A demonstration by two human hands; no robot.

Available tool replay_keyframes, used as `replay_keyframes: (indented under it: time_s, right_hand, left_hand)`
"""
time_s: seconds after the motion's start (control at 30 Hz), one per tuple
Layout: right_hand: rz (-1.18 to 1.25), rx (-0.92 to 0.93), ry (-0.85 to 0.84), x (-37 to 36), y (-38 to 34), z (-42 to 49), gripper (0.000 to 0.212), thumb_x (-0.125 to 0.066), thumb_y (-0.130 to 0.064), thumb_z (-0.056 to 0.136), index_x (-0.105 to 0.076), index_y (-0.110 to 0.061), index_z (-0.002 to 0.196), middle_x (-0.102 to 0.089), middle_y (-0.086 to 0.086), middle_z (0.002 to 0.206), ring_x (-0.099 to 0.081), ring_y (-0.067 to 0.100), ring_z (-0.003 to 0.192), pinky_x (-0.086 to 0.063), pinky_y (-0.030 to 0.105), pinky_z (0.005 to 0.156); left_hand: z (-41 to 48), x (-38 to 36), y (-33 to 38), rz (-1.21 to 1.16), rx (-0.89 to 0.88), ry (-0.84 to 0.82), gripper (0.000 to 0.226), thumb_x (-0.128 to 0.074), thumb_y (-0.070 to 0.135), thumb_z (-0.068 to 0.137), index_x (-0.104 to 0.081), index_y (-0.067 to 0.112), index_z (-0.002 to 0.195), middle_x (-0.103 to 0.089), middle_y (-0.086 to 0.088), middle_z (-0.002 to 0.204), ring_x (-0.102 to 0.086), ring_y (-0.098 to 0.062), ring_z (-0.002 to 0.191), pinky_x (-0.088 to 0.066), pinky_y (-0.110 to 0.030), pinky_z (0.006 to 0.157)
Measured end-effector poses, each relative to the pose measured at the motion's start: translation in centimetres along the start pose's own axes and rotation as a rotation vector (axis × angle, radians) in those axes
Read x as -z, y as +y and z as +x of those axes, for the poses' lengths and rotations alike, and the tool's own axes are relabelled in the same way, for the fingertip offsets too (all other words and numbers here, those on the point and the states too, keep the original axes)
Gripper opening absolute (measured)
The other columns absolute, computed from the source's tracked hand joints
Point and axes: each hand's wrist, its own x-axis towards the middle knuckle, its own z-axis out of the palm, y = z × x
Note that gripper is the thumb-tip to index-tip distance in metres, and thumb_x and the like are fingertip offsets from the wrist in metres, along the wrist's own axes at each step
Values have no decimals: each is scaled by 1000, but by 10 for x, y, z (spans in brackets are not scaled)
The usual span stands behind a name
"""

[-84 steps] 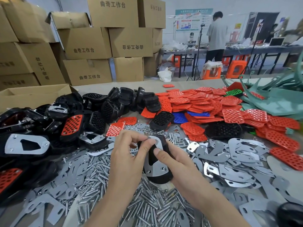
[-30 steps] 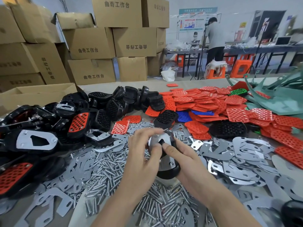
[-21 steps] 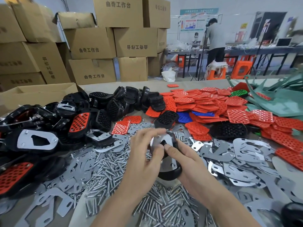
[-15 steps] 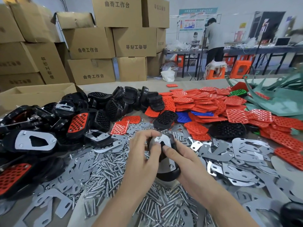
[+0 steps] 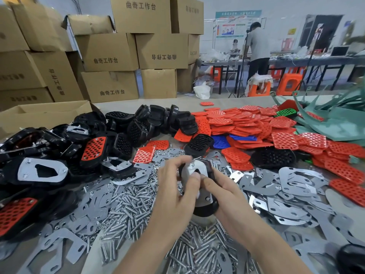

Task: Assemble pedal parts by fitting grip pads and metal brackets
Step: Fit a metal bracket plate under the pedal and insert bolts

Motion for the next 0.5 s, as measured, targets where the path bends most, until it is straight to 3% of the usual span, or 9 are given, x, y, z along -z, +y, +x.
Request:
replay_keyframes:
  time_s: [0.1,0.2,0.3,0.43,0.5]
  right_hand:
    - [-39,9,9,1,3,0,28,-61,-30,98,-72,-28,124,-74,7,126,-67,24,123,-50,46,108]
    - [-78,19,8,2,7,1,29,-64,-34,97,-71,-28,125,-72,9,127,-64,29,126,-43,54,115]
    - [-61,21,-4,2,6,2,34,-66,-41,93,-71,-30,125,-73,8,126,-66,23,122,-50,44,109]
    - [-135,65,30,2,4,1,28,-62,-38,98,-72,-31,123,-75,7,119,-70,23,115,-53,41,104]
    - [-239,109,39,0,2,-1,26,-58,-35,100,-71,-33,123,-75,5,115,-71,22,110,-56,35,96]
  left_hand:
    - [2,-1,-4,21,29,40,17,-49,44,97,-54,44,114,-54,25,118,-54,-8,119,-47,-34,98]
    - [6,0,-4,87,-25,38,13,-49,39,98,-61,42,104,-56,22,114,-50,-7,122,-43,-28,97]
    - [5,2,-5,97,-72,20,16,-50,44,95,-63,41,105,-55,17,119,-47,-10,129,-40,-19,100]
    - [5,2,-9,-11,59,59,20,-52,56,92,-54,46,109,-60,18,119,-61,-6,113,-53,-38,92]
    - [7,2,-10,47,45,103,18,-52,56,95,-55,42,104,-60,19,115,-62,-6,109,-54,-38,90]
